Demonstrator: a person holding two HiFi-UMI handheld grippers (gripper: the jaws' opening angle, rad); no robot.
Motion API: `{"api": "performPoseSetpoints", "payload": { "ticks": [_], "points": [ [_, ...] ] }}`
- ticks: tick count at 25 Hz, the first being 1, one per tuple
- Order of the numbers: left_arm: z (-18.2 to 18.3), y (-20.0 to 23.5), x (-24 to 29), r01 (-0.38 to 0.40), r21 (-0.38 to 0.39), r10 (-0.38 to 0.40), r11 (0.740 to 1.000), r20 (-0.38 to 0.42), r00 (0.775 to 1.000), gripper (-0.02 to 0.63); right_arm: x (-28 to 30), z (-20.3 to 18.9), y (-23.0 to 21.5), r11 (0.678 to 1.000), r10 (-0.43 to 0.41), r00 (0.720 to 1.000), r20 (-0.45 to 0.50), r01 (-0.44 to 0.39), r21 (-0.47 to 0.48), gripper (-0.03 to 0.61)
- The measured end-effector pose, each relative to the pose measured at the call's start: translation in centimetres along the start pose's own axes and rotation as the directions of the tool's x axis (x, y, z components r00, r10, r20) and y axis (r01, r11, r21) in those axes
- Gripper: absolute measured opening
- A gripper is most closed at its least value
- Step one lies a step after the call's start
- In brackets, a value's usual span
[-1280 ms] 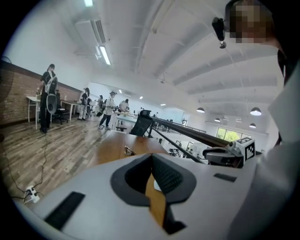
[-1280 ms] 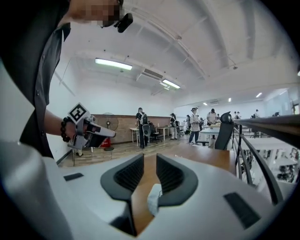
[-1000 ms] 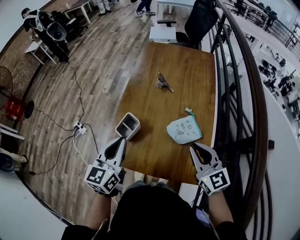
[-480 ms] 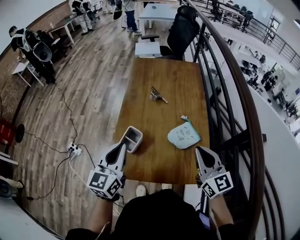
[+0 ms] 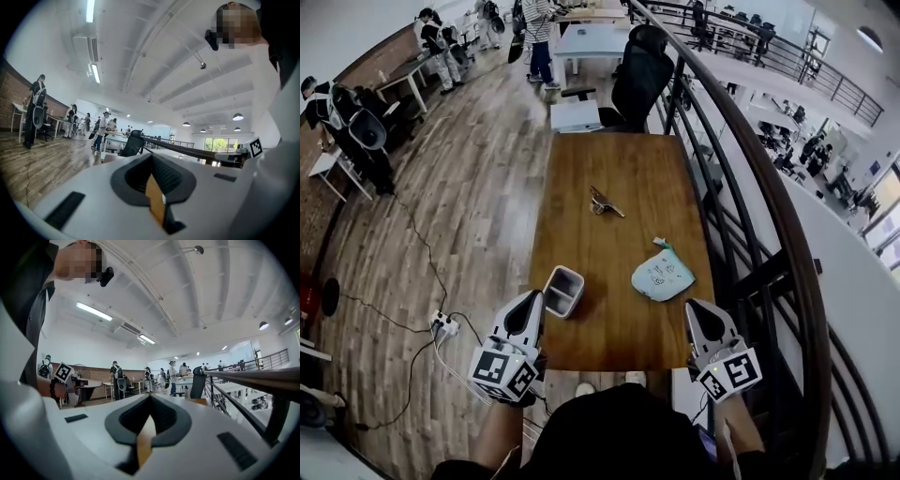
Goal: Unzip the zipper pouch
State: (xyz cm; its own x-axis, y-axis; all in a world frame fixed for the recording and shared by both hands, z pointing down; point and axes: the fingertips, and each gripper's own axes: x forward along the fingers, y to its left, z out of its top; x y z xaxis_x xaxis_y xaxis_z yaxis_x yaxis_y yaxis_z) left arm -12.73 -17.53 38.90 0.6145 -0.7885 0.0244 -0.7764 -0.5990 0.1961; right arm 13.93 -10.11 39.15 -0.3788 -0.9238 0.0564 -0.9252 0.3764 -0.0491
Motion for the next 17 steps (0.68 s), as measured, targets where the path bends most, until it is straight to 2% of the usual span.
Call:
{"api": "performPoseSetpoints", "payload": {
  "ticks": [8,17],
  "points": [
    [0.2,-0.7,0.6,0.024,-0.007,-0.024,1.0,-0.002,1.0,0.014,-0.4,0.2,-0.3,0.999,-0.01,1.0,0.008,0.01,0.033,-0.006],
    [-0.8,-1.6,0.9,0.033,-0.022,-0.034,0.999,-0.01,0.999,0.014,-0.7,-0.6,-0.7,1.0,-0.003,1.0,0.002,0.003,0.019,-0.006]
  ]
}}
